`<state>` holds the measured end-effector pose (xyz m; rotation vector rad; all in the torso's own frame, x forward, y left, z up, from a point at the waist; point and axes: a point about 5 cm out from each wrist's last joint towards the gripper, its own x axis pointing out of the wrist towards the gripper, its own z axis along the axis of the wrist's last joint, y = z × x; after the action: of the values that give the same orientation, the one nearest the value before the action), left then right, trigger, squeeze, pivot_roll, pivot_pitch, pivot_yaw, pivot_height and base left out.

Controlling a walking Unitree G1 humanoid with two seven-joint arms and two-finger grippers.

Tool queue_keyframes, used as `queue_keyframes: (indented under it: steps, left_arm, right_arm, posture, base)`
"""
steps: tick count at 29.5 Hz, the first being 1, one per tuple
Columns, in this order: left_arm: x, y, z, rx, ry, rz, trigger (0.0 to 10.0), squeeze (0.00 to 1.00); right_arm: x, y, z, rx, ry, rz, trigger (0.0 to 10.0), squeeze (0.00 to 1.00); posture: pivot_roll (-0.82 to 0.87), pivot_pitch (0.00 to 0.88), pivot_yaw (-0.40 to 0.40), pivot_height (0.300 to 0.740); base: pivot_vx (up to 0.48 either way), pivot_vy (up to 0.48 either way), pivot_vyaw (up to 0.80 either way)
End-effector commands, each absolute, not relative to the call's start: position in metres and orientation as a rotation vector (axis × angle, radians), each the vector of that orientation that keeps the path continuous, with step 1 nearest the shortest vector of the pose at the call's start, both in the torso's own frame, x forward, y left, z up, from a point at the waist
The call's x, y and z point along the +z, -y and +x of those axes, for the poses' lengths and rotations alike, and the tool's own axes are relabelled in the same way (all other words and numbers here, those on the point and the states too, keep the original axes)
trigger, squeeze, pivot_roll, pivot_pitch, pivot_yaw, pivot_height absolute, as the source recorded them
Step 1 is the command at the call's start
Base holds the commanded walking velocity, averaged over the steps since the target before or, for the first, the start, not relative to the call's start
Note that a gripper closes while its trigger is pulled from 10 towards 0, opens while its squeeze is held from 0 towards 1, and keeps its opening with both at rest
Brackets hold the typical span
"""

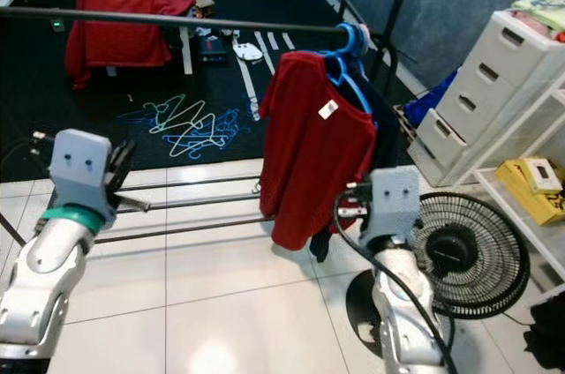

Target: Hang hanger

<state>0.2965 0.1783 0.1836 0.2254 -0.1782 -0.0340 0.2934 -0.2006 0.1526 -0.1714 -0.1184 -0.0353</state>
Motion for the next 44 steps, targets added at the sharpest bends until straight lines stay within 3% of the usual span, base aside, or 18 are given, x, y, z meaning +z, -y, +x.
queue_keyframes:
  steps: [1,44]
  left_arm:
    - [0.181,-0.178,0.295,-0.039,0.163,0.22,10.0,0.0]
    - [0.189,-0.163,0.302,-0.052,0.193,0.146,10.0,0.0]
  right_arm:
    - [0.151,0.201,0.293,-0.016,0.108,-0.182,10.0,0.0]
    - [0.149,0.191,0.299,-0.027,0.103,-0.145,10.0,0.0]
  posture:
    - [0.0,0.025,-0.003,0.74]
    - [-0.02,0.013,-0.008,0.74]
  base:
    - [0.0,0.0,0.0]
    - [0.333,0.0,0.0]
